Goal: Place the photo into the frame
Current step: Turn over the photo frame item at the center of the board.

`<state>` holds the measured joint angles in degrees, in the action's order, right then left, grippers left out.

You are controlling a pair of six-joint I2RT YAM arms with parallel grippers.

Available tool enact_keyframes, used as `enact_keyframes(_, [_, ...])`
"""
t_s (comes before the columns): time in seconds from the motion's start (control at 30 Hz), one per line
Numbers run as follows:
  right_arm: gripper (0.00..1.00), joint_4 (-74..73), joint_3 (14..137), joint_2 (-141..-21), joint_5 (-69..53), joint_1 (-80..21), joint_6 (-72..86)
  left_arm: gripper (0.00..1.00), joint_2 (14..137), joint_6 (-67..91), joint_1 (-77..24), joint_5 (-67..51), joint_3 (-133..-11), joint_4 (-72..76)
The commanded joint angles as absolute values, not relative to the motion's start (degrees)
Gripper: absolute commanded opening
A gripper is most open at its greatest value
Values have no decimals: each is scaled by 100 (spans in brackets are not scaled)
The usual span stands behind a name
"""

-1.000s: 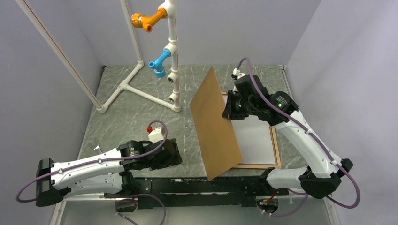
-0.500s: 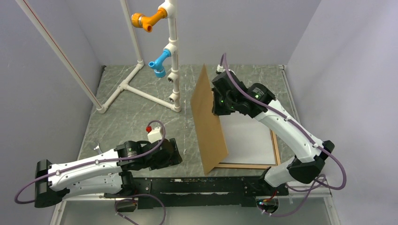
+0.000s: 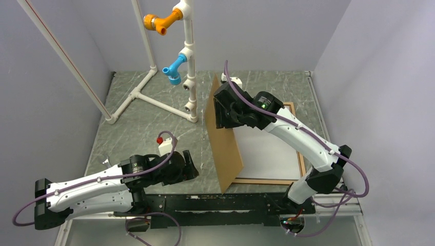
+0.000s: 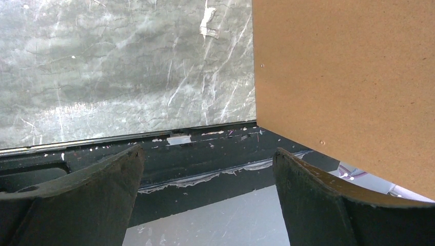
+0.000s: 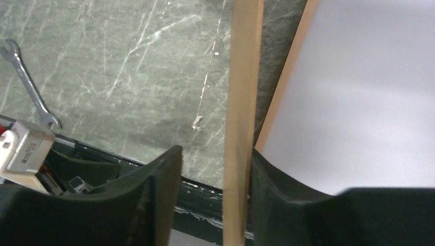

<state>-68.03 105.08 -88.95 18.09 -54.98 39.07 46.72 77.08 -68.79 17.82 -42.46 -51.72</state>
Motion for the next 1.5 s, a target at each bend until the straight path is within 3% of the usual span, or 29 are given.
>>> enact_keyframes(0.0, [56,-6499,10660,-8702,1622,-5549,3861,99,4675,7514,-6865,1743,-4540,-5033])
enact_keyframes(0.23, [70,-5798,10323,-8431,824,-5572,3884,99,4346,7305,-6844,1990,-4753,-4744])
enact_keyframes(0.53, [77,-4707,9385,-7712,66,-5571,4186,99,3747,6478,-6367,2434,-5395,-4168])
enact_keyframes(1.03, [80,-3062,7830,-6950,-1469,-5607,4533,99,4588,5397,-4782,524,-6471,-3413])
enact_keyframes(1.47, [86,-3824,7751,-6200,-502,-5495,4343,98,5626,5045,-4323,100,-7065,-3977])
